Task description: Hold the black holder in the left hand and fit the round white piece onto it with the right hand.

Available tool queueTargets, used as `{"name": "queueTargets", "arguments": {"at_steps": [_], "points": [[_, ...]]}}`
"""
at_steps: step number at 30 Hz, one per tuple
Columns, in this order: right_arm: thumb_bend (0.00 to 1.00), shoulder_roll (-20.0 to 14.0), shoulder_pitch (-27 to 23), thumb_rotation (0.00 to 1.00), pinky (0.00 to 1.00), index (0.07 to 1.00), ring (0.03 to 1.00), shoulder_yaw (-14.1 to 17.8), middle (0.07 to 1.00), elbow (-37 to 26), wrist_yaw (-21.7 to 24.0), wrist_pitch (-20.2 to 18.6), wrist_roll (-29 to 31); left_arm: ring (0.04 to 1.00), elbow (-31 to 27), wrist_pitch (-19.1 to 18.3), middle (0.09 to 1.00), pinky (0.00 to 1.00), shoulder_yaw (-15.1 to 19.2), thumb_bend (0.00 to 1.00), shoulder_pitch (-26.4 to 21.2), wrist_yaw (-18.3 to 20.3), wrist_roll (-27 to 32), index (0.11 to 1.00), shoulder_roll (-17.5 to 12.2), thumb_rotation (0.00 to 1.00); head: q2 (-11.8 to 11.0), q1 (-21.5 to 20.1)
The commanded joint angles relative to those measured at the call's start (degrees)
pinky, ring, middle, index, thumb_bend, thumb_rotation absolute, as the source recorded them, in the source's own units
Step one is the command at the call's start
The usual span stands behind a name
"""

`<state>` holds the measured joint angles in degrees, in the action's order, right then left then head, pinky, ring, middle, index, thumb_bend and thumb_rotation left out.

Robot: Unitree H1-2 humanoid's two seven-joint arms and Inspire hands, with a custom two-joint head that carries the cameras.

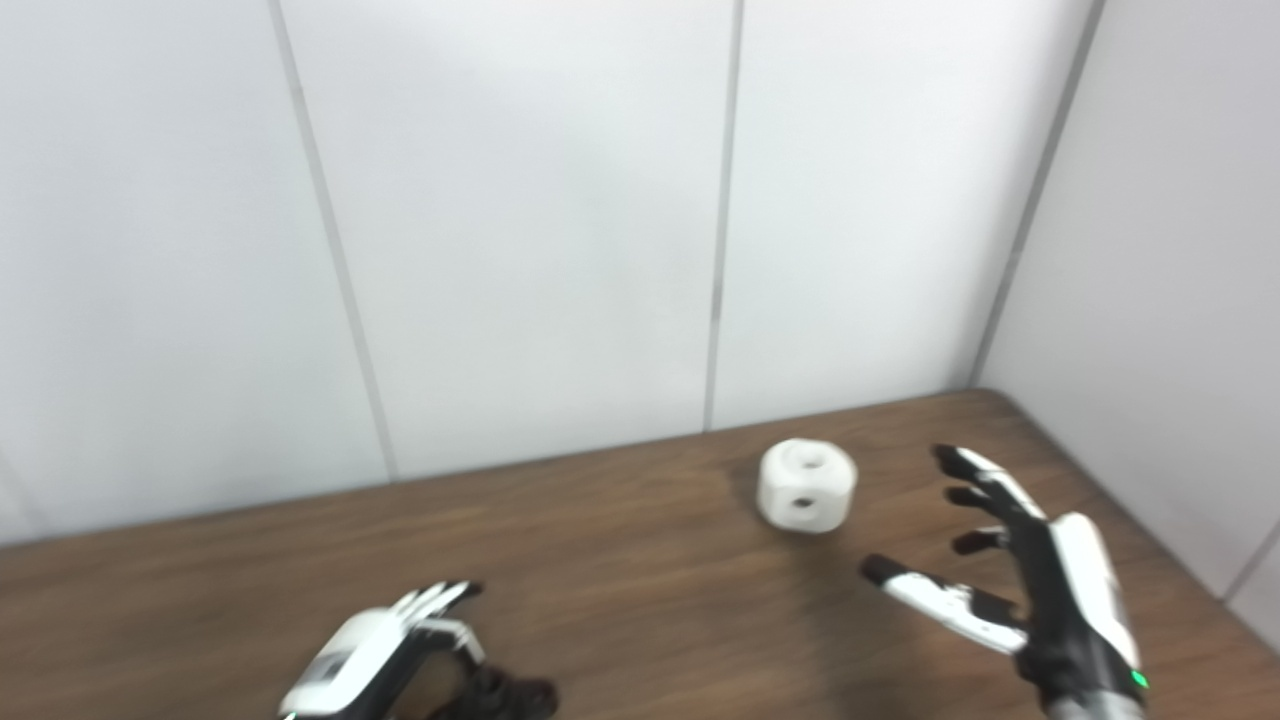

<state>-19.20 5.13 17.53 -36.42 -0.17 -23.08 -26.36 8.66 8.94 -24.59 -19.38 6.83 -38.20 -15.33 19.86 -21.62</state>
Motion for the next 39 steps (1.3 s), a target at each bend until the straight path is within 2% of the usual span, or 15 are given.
{"name": "queueTargets", "arguments": {"at_steps": [1,3,8,13,16,20,25,29,34,39], "points": [[0.88,-3.37,-2.76,0.66,0.59,0.881,0.809,0.38,0.867,-1.4,1.72,-2.57,-3.55,0.975,0.86,1.47,0.949,1.0,0.45,0.51,-1.26,0.7,0.36,0.482,-1.41,0.05,1.14,-1.17],[0.91,-4.3,-5.04,0.68,0.61,0.893,0.82,1.0,0.876,-0.16,3.88,-3.65,-5.58,0.98,1.41,2.08,0.951,1.0,0.81,0.51,-1.69,1.01,1.11,0.481,-1.77,0.04,1.14,-2.5],[0.9,-5.56,-11.97,0.6,0.64,0.921,0.848,3.89,0.907,3.25,12.59,-3.83,-12.62,0.98,1.77,3.65,0.956,1.0,1.59,0.51,-2.32,1.8,2.27,0.481,-2.97,0.04,1.36,-7.24],[0.92,-7.26,-17.46,0.58,0.64,0.941,0.856,4.53,0.923,7.23,20.48,-3.82,-16.7,0.993,1.55,4.02,0.96,1.0,2.37,0.51,-2.44,3.0,3.47,0.481,-3.86,0.04,1.95,-11.06],[0.95,-8.01,-19.44,0.58,0.64,0.946,0.868,4.3,0.934,9.24,23.82,-3.82,-19.1,0.994,1.2,4.02,0.958,1.0,2.84,0.51,-2.34,3.4,3.77,0.481,-3.97,0.04,1.34,-12.27],[0.99,-10.92,-21.37,0.58,0.63,0.956,0.876,2.1,0.95,13.53,25.75,-3.81,-20.49,1.0,0.93,3.93,0.96,1.0,3.24,0.51,-2.24,4.43,4.43,0.481,-4.18,0.04,0.63,-12.92],[1.0,-15.42,-23.09,0.56,0.64,0.947,0.883,-0.91,0.946,18.93,26.41,-3.36,-16.78,1.0,1.6,5.47,0.953,1.0,3.62,0.51,-2.04,3.93,4.91,0.481,-4.07,0.04,0.32,-12.37],[1.0,-18.64,-24.29,0.57,0.68,0.948,0.903,-5.37,0.953,23.01,26.83,-3.07,-15.97,0.991,1.89,6.64,0.945,1.0,3.57,0.51,-1.69,3.61,4.63,0.48,-4.09,0.04,-0.69,-12.17],[1.0,-20.5,-26.12,0.55,0.69,0.932,0.925,-10.64,0.957,27.03,25.92,-2.52,-15.64,0.983,2.05,7.67,0.943,1.0,3.67,0.51,-1.31,3.23,4.49,0.48,-4.14,0.04,-1.0,-12.4],[1.0,-20.91,-28.55,0.53,0.75,0.925,0.961,-14.28,0.978,30.86,25.33,-1.87,-14.95,0.981,1.13,6.09,0.945,1.0,3.68,0.51,-0.99,3.68,3.89,0.479,-3.91,0.04,-0.86,-11.04]]}}
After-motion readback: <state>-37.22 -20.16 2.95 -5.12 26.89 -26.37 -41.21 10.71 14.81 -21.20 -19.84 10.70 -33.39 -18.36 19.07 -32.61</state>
